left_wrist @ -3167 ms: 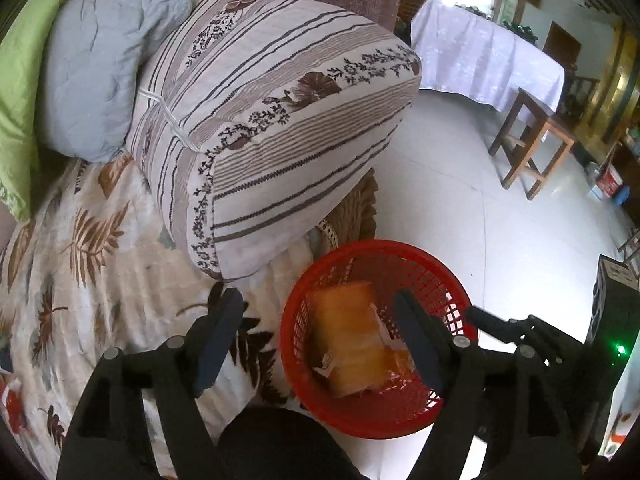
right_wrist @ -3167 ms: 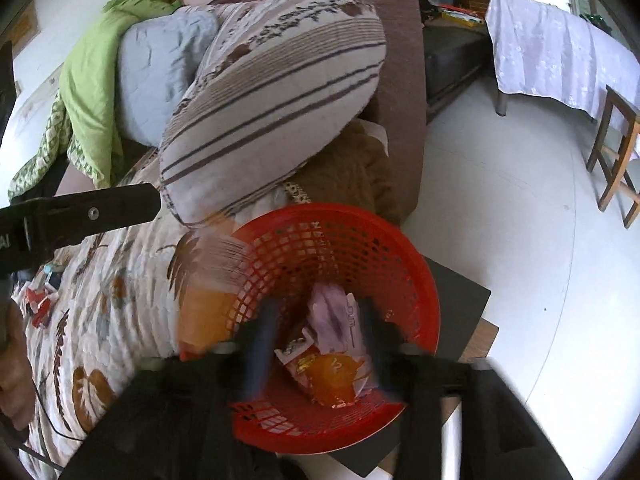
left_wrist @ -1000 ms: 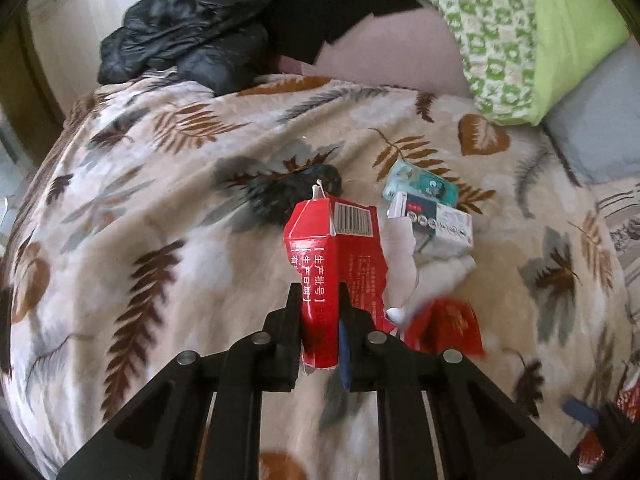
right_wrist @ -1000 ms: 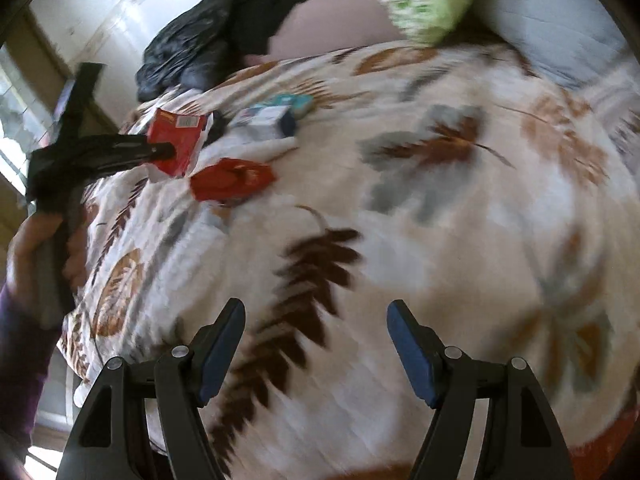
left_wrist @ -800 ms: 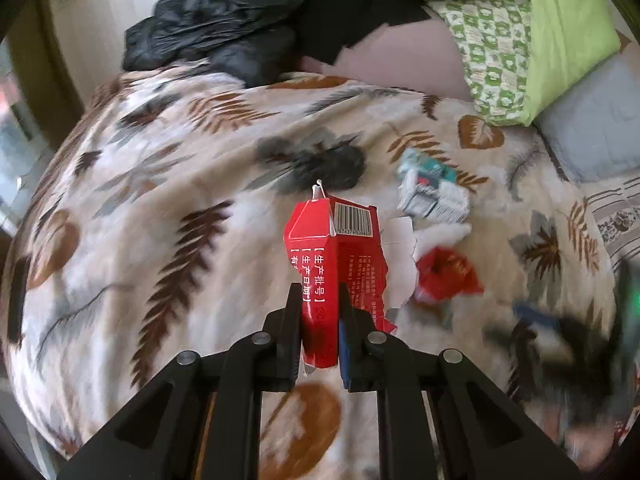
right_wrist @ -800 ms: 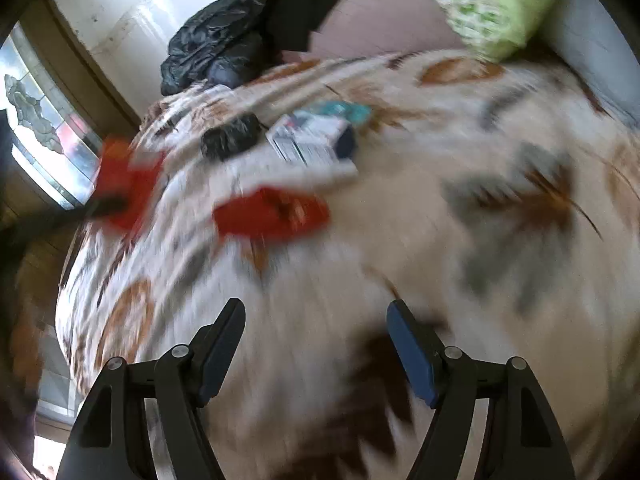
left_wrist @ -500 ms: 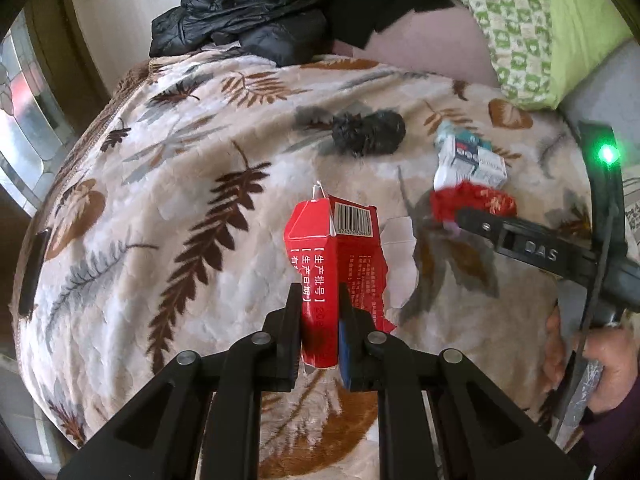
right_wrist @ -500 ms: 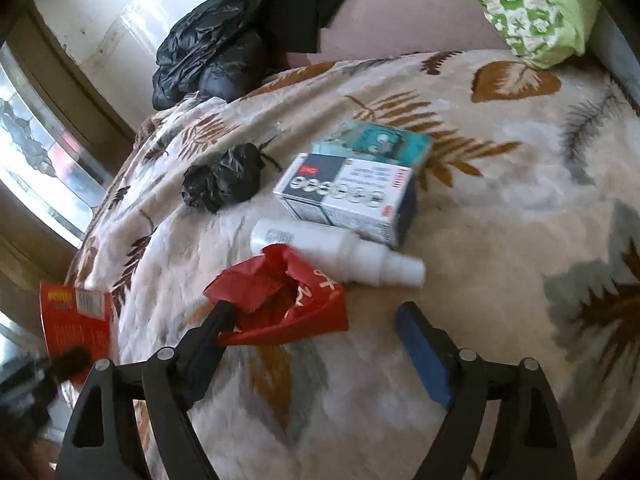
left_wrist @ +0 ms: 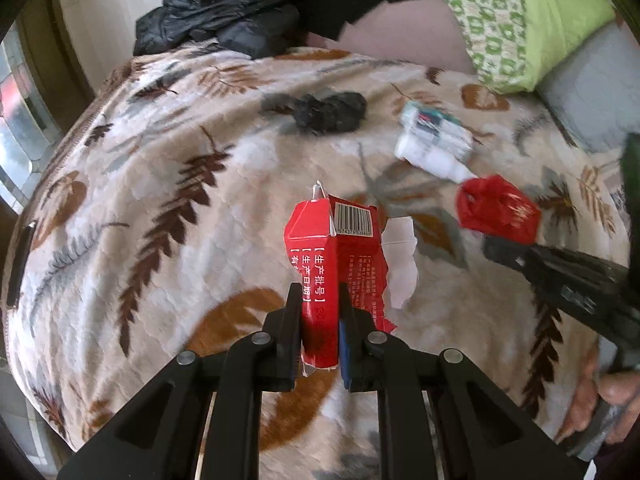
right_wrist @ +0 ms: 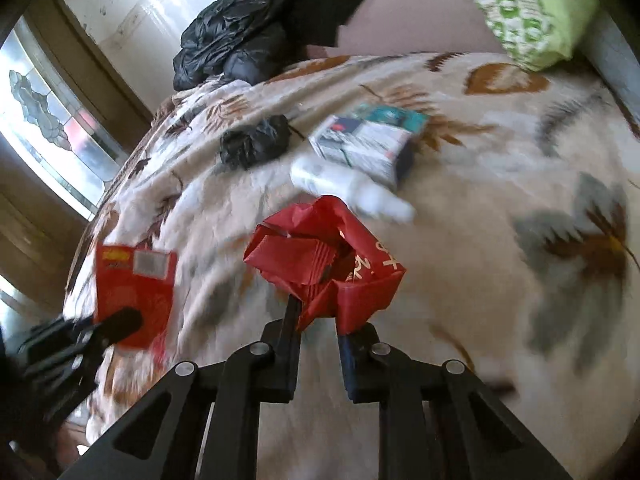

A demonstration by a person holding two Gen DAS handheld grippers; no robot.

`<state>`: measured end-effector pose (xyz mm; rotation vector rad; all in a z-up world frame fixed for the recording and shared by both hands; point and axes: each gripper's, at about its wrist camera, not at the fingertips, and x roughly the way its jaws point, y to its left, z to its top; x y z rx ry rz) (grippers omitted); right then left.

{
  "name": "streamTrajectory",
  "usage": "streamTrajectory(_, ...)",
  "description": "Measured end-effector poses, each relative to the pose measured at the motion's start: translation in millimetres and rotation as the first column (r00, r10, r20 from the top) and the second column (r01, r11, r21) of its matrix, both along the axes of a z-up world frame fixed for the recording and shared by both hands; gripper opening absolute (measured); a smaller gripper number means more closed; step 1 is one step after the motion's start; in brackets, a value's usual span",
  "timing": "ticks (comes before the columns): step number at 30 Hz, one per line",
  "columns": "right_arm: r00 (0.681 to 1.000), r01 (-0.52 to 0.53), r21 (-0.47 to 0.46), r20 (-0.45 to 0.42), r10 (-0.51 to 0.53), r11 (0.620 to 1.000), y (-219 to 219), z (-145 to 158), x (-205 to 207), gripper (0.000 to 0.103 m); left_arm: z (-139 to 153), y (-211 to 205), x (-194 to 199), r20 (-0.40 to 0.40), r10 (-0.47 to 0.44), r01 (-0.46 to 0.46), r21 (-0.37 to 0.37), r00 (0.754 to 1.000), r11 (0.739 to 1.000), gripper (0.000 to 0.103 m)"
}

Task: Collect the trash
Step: 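Grasp the red plastic bag with the right tool while the left tool holds the red packaging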

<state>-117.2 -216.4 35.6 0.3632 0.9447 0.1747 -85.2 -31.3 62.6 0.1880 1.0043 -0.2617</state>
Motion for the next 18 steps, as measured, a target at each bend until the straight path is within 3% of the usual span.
streamTrajectory(1,1.000,0.004,0.002,-0.009,-0.004,1.000,-4.0,-0.5,-10.3,0.019,-3.5,-2.5,-4.1,-0.016,-0.015,0.015,-0.007,1.000,1.000,0.015)
streamTrajectory(3,0.999,0.020,0.005,-0.035,-0.020,1.000,-15.4,-6.1,-33.2,0.032,-10.0,-8.3,-9.6,-0.033,-0.040,0.040,-0.008,0.999,0.999,0.017)
streamTrajectory(4,0.999,0.029,-0.003,-0.037,-0.029,1.000,-18.7,-7.8,-39.1,0.060,-15.4,-13.2,-12.7,-0.040,-0.058,0.058,0.004,0.997,0.998,0.018)
streamTrajectory(5,0.998,0.056,-0.035,-0.022,-0.057,0.998,-23.7,-9.2,-49.6,0.081,-18.2,-16.0,-14.2,-0.044,-0.068,0.068,0.008,0.997,0.998,0.024)
streamTrajectory(8,0.995,0.099,-0.071,-0.007,-0.099,0.993,-34.2,-9.4,-58.0,0.084,-19.8,-20.6,-18.2,-0.041,-0.085,0.085,-0.008,0.996,0.996,0.055)
streamTrajectory(11,0.994,0.110,-0.069,0.007,-0.109,0.992,-41.9,-6.4,-53.9,0.084,-10.6,-19.8,-22.7,-0.013,-0.095,0.095,-0.035,0.995,0.995,0.064)
streamTrajectory(14,0.994,0.106,-0.066,0.021,-0.104,0.992,-44.2,-4.9,-47.5,0.084,0.4,-14.1,-25.8,0.015,-0.108,0.109,-0.063,0.994,0.992,0.080)
streamTrajectory(18,0.996,0.082,-0.006,0.047,-0.081,0.997,-42.6,-4.3,-34.3,0.084,1.5,-6.5,-19.0,0.012,-0.102,0.103,-0.107,0.995,0.989,0.084)
